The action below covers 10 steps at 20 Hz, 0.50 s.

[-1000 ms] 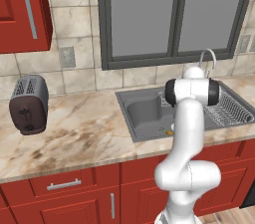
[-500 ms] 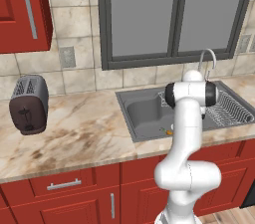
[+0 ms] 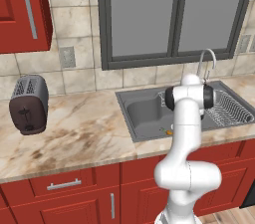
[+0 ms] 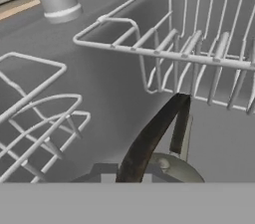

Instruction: Open the cabinet, pick the kettle from the cabinet, and place it in the sink.

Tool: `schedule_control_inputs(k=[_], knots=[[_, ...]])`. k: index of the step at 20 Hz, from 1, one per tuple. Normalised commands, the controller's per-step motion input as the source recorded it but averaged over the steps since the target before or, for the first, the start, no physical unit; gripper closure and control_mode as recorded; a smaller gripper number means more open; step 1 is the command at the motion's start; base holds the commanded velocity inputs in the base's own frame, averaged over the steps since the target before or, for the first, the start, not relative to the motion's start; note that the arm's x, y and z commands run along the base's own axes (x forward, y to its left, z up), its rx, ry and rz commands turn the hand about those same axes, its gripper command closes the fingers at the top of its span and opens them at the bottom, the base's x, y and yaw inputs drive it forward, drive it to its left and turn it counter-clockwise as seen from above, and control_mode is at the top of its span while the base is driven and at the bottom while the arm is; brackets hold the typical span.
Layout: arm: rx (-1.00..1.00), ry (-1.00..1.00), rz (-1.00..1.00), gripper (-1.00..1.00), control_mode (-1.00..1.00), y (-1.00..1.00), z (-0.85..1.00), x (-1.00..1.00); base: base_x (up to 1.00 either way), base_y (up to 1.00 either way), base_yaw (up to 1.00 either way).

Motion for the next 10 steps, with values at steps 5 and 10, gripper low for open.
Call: schedule_control_inputs(k=[5,10], knots=[[0.0,0.0,0.0,1.0,-1.0,-0.09,-0.24,0.19,0.0,0.0,0.0],[0.0,0.0,0.0,1.0,-1.0,-0.03,-0.24,0.19,0.0,0.0,0.0]])
